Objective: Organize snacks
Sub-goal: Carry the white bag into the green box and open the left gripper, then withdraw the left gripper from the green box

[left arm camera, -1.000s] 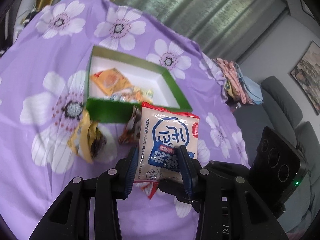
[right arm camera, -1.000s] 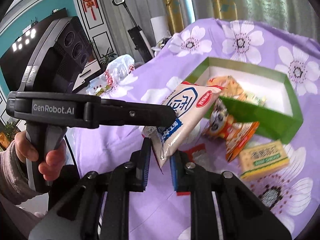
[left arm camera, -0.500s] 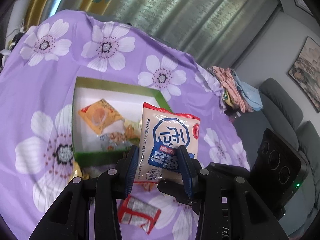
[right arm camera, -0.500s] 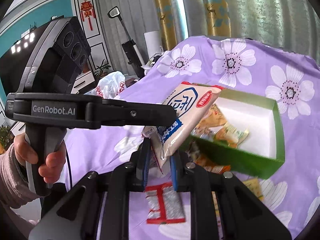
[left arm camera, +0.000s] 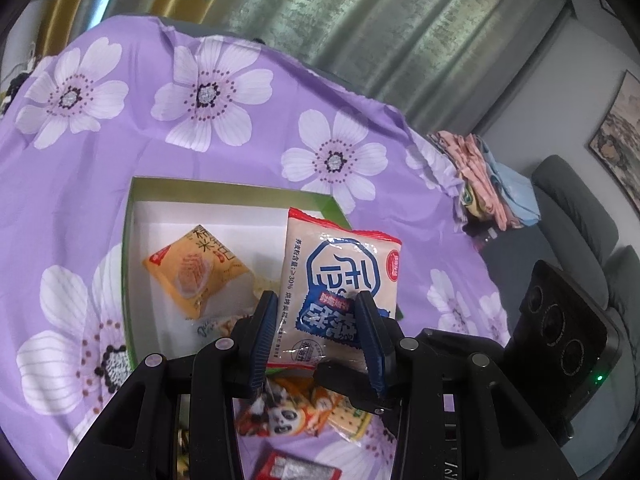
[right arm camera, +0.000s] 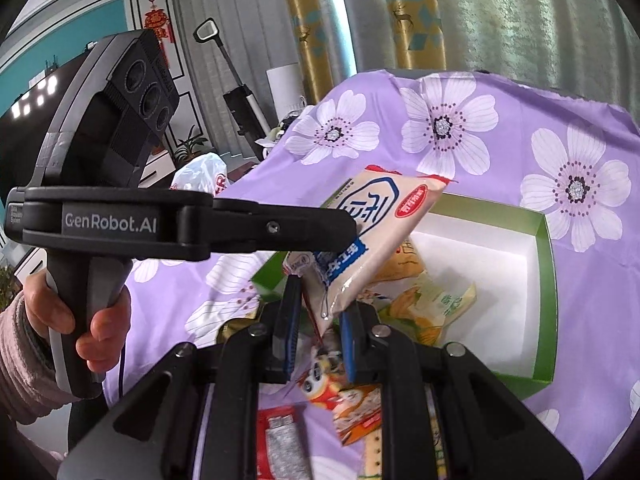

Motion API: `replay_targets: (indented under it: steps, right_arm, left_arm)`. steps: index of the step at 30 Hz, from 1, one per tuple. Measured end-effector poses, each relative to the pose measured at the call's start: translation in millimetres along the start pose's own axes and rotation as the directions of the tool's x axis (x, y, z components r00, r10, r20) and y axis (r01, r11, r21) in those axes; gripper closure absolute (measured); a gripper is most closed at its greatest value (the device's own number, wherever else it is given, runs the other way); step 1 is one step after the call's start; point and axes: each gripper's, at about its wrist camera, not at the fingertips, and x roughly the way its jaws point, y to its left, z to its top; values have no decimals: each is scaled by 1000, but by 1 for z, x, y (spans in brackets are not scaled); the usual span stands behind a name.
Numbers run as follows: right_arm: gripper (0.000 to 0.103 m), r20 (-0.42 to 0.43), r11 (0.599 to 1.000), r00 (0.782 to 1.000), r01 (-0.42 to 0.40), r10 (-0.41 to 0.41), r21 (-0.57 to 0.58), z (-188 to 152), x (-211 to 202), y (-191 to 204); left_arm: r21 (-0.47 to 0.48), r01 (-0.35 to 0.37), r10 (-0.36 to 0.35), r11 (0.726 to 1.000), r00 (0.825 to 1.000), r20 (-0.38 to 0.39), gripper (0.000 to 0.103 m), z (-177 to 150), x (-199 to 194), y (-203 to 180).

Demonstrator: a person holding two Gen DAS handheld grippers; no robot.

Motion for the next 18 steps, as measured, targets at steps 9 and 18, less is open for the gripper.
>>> replay_targets:
  steps: [9, 18]
  right_arm:
    - [84, -42, 998, 999, 28, -26, 63, -6, 23, -26]
    - [58, -90, 981, 989, 128, -116, 146, -19, 30, -45]
  left_arm:
    - [-25, -27, 26, 999, 998, -62, 63, 5, 42, 11]
    - [-23, -102, 100, 995, 992, -80, 45, 1, 51, 12]
